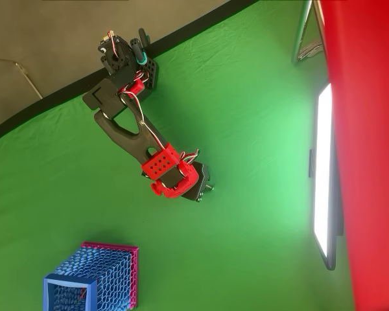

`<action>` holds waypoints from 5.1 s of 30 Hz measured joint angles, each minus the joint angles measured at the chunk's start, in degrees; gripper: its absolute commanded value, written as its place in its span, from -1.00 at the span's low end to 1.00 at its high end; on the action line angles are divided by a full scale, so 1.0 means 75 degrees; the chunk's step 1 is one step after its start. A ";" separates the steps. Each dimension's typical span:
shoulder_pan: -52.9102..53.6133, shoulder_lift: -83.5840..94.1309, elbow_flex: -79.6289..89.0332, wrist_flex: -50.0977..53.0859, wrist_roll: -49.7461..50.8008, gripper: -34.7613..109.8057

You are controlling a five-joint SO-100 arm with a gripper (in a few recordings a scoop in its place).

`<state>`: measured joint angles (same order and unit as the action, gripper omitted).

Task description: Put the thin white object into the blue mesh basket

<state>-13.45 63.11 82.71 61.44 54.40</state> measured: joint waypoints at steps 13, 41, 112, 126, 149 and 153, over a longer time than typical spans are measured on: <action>0.0164 -0.0363 -0.0340 0.0012 -0.0281 -0.30; 0.0152 -0.0914 -0.1020 0.0281 -0.0504 -0.36; 0.1934 0.0199 -0.3387 0.0785 -0.3094 -0.48; 0.2672 0.0598 -0.5039 0.0633 -0.4664 -0.47; 0.4160 0.0152 -0.6762 -0.2367 -0.4664 -0.45; 0.4254 -0.0152 -0.6938 -0.2508 -0.4324 -0.46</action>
<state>18.46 61.96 30.67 42.63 21.97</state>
